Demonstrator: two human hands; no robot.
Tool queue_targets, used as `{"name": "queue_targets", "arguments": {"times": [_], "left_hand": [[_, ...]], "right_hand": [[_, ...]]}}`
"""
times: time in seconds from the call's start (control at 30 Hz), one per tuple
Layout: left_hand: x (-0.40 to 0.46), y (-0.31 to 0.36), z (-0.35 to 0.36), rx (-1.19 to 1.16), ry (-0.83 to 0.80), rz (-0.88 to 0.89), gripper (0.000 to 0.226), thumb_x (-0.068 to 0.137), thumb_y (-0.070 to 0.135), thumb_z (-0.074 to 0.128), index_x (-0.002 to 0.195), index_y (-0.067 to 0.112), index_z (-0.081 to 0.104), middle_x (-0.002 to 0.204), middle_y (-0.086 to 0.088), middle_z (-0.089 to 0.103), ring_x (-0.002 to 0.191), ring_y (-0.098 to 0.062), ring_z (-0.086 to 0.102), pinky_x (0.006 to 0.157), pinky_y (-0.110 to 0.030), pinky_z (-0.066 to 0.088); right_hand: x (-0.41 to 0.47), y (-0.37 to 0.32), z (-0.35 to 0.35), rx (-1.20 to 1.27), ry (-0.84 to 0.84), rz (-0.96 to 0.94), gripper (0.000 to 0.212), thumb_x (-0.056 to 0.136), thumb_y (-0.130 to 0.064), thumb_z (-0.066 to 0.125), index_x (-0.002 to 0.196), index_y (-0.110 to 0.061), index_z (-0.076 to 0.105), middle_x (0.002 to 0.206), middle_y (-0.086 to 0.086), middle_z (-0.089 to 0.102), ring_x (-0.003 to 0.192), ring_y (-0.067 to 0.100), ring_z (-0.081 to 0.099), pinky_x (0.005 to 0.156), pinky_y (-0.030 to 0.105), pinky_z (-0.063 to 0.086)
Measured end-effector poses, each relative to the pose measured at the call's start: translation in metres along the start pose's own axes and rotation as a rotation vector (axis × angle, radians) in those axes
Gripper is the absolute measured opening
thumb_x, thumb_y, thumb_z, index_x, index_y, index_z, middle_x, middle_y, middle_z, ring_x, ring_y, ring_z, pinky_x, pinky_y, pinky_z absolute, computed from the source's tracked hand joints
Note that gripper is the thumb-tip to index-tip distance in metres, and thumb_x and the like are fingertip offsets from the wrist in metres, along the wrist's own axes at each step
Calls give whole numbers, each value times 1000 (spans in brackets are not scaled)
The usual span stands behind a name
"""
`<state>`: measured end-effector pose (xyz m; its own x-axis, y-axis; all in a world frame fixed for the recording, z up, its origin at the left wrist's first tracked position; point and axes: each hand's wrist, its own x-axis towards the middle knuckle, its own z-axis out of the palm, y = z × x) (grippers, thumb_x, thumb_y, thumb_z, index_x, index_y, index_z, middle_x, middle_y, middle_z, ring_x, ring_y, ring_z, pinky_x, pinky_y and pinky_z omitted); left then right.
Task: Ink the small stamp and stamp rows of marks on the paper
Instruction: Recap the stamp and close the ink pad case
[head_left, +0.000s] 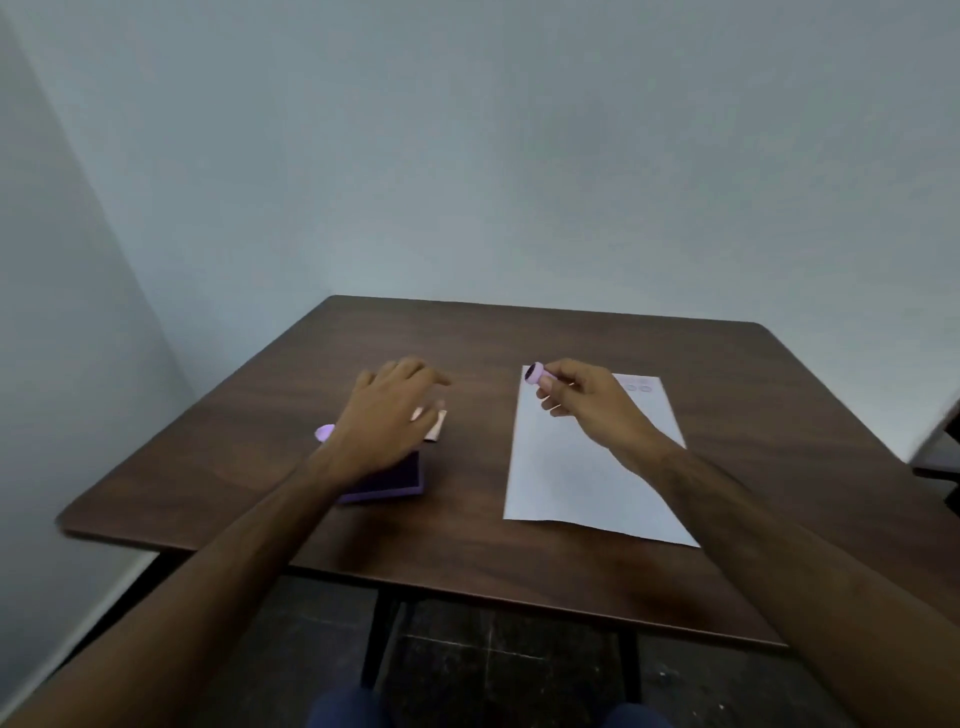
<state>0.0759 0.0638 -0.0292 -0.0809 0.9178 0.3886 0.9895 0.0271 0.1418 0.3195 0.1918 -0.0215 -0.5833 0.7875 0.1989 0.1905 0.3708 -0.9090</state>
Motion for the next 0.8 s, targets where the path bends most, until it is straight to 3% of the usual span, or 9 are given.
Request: {"name": "queue_targets", "arguments": {"times": [0.17, 0.23, 0.33, 0.47, 0.57, 0.7, 0.8], "left_hand": [[-60, -82, -21, -101, 4, -383, 35, 94, 34, 58, 128, 27, 59, 127, 1, 57, 112, -18, 57, 99, -48, 36], [-75, -100, -19, -61, -80, -442, 44, 93, 40, 58, 135, 27, 55, 133, -1, 55, 119, -21, 54, 102, -50, 36], [-82, -112, -10, 4, -143, -450, 51, 90, 53, 59, 136, 29, 55, 131, -1, 52, 126, -23, 48, 101, -47, 36], [-79, -111, -2, -52, -33, -421, 37, 86, 60, 61, 116, 38, 63, 107, 9, 48, 111, -17, 52, 86, -37, 33], [-72, -107, 3, -96, 2, -432, 32, 85, 58, 63, 111, 40, 65, 107, 9, 50, 110, -15, 52, 84, -36, 32], [-64, -100, 3, -137, 41, -434, 20, 87, 50, 66, 99, 34, 68, 104, 10, 60, 100, -12, 59, 88, -38, 43], [-69, -95, 3, -315, 189, -390, 20, 88, 39, 70, 103, 25, 70, 100, 9, 69, 87, -5, 65, 83, -34, 56]], "right_hand": [[14, -13, 67, 206, -112, 13, 21, 100, -20, 59, 115, -11, 72, 91, 0, 70, 85, 13, 65, 77, 23, 53], [17, -18, 89, 250, -129, 42, 21, 98, -20, 62, 116, -13, 72, 95, 4, 74, 87, 14, 68, 77, 24, 55], [22, -24, 114, 284, -142, 70, 20, 96, -21, 66, 113, -15, 71, 98, 6, 76, 88, 16, 72, 78, 26, 58], [27, -28, 133, 306, -172, 87, 21, 95, -21, 67, 114, -12, 70, 92, 4, 78, 81, 12, 73, 73, 23, 58], [29, -30, 141, 303, -191, 96, 21, 95, -22, 66, 113, -12, 70, 91, 4, 78, 78, 10, 73, 70, 20, 57], [31, -32, 146, 314, -195, 97, 21, 95, -22, 67, 112, -11, 70, 91, 5, 77, 77, 10, 73, 69, 20, 57], [31, -33, 148, 328, -199, 93, 22, 94, -22, 69, 112, -10, 68, 93, 7, 77, 80, 13, 73, 73, 25, 58]]}}
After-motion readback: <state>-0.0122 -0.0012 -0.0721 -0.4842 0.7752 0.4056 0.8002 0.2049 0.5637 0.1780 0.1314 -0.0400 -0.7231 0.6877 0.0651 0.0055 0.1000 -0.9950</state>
